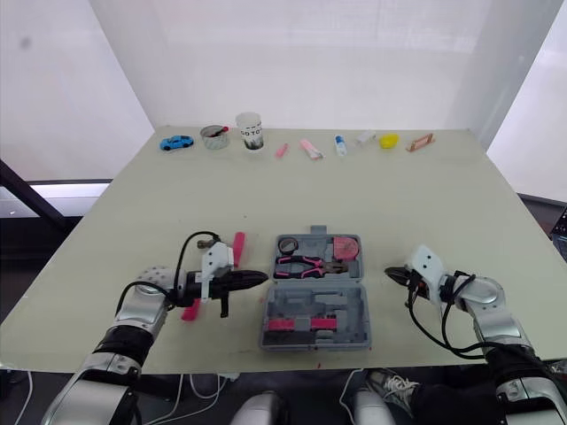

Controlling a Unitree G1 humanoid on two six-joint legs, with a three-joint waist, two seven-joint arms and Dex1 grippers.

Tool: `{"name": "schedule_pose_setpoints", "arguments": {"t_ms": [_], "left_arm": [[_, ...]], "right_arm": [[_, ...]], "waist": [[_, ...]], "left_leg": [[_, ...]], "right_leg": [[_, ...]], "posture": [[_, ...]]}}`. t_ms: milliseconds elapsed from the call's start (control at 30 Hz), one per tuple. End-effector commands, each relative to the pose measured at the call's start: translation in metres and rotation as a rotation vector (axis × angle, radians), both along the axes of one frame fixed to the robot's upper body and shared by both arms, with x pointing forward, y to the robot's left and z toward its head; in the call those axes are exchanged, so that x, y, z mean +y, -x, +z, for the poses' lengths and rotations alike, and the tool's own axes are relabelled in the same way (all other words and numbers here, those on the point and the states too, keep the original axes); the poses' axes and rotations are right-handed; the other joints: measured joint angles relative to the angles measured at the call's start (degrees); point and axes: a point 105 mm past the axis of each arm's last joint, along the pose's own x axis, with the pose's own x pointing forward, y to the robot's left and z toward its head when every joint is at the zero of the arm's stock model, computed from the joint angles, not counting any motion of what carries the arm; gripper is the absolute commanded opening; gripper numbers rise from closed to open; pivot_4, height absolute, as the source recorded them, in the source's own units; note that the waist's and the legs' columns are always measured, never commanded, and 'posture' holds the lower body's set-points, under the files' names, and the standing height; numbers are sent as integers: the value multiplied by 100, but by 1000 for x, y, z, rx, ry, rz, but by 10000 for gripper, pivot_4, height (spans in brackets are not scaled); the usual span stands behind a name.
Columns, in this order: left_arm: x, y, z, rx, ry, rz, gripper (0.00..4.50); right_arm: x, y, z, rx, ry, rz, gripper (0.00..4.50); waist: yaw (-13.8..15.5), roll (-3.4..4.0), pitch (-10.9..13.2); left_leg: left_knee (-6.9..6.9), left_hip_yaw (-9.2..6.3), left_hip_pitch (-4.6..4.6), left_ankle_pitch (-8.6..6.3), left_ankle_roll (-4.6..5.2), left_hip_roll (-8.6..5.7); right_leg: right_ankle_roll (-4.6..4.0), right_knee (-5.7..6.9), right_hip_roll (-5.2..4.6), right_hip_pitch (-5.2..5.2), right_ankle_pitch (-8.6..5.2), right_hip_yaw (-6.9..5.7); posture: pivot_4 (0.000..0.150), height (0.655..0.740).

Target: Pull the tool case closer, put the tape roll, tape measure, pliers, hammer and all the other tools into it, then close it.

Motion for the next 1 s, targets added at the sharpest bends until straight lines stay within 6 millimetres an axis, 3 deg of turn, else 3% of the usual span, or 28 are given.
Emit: {"name": "schedule_pose_setpoints", "arguments": {"t_ms": [33,100,167,267,367,433,467,500,667,1000], "left_arm": [[17,6,43,-78,141,55,284],[31,12,48,-72,157,105,0],[51,19,55,-57,194,176,5323],[70,32,55,-31,208,244,18038],[85,43,51,-39,195,329,32004],[92,48,52,-44,203,370,36691],[94,49,52,-45,204,383,43203],[101,54,51,-45,203,415,44608],[118,72,51,-60,204,527,44608],[146,114,31,-10,196,724,44608]], "right_arm": [[-4,1,25,-70,-122,-58,2502],[-8,3,32,-96,-161,-95,8247],[-17,7,40,-128,-200,-144,18195],[-34,12,46,-178,-231,-218,33541],[-52,22,43,-186,-228,-274,45000],[-57,27,42,-179,-223,-289,45000],[-59,29,41,-176,-223,-292,45000],[-64,34,38,-163,-217,-307,45000],[-76,51,31,-147,-219,-366,45000],[-122,105,22,-135,-206,-547,45000]], "waist": [[1,1,2],[-7,4,4],[-7,8,9],[-4,9,11],[7,9,11],[24,8,13],[24,8,13],[20,9,14],[1,9,14],[26,7,15]], "left_leg": [[0,0,-1,0,0,0],[-2,-1,0,0,-1,2],[-4,0,4,0,0,2],[-4,1,4,0,-1,3],[-5,5,4,-1,-1,2],[-8,5,3,-1,-1,2],[-8,5,2,-1,-1,2],[-8,5,3,-1,-1,2],[-20,0,12,-1,-2,4],[-44,1,10,-2,-3,1]], "right_leg": [[0,-1,0,0,0,-1],[0,-1,-1,-1,0,0],[-4,0,0,0,-2,1],[-18,-1,-2,-1,-12,1],[-18,-7,-7,0,-12,2],[-18,-10,-12,0,-12,0],[-19,-10,-13,-1,-12,-1],[-18,-10,-15,0,-12,-1],[-18,-12,-24,-6,-13,10],[4,-33,-51,-13,-25,7]], "posture": [[1500,7400],[1500,7400],[1500,7400],[1500,7400],[1500,7400],[1500,7400],[1500,7400],[1500,7400],[1500,7400],[1500,7400]]}}
